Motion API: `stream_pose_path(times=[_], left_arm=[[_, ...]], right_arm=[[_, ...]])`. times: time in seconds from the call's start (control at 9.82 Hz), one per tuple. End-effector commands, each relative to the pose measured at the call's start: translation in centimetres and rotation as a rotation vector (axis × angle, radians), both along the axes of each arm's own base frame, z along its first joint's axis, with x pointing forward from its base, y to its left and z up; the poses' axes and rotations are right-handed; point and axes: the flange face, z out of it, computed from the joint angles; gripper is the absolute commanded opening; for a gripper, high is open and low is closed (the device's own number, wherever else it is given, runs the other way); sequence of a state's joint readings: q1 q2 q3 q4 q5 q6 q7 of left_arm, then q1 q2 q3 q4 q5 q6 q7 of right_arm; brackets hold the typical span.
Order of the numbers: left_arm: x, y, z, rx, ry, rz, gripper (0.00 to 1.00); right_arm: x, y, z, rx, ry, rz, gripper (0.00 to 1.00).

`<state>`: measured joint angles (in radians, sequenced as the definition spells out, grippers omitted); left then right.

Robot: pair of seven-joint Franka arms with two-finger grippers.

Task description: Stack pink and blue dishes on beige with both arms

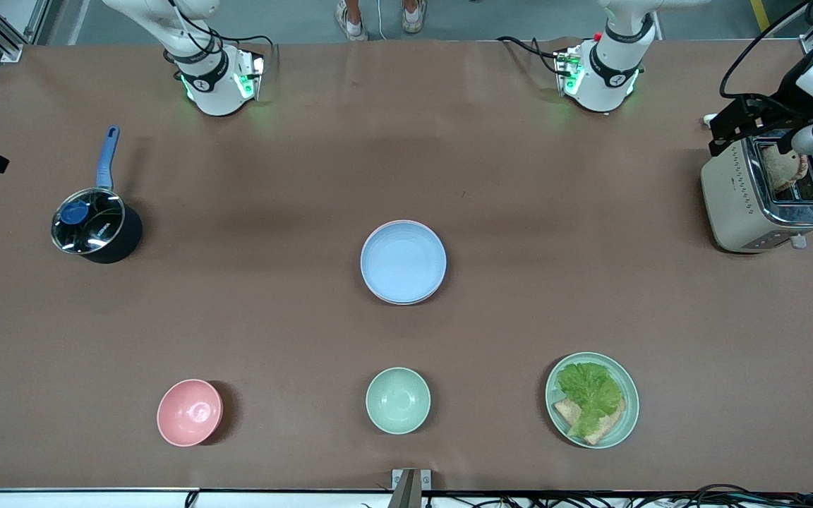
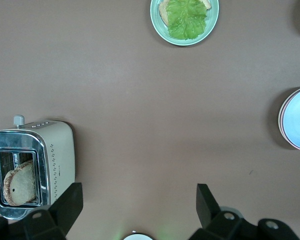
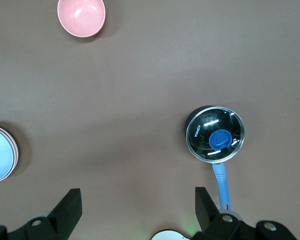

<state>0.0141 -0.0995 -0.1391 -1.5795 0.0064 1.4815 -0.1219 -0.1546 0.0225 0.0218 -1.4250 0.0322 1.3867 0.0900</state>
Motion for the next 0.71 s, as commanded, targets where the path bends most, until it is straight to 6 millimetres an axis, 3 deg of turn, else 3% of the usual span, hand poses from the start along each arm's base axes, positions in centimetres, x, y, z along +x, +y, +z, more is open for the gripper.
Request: stream_pose_path(times=[0.0, 0.31, 0.61], left_arm=[[0.3, 0.2, -1.2, -0.011, 0.023, -0.011, 1.00], [0.3, 0.2, -1.2, -0.011, 0.023, -0.011, 1.00], [0.3, 0.2, -1.2, -0.012, 0.025, -0.013, 1.00]], right_arm=[[-0.9, 0.8, -1.1, -0.003, -0.025, 0.012, 1.00], [-0.9, 1.6, 0.3, -0.008, -0.043, 0.037, 1.00], [-0.9, 1.1, 0.3, -0.001, -0.038, 0.029, 1.00]])
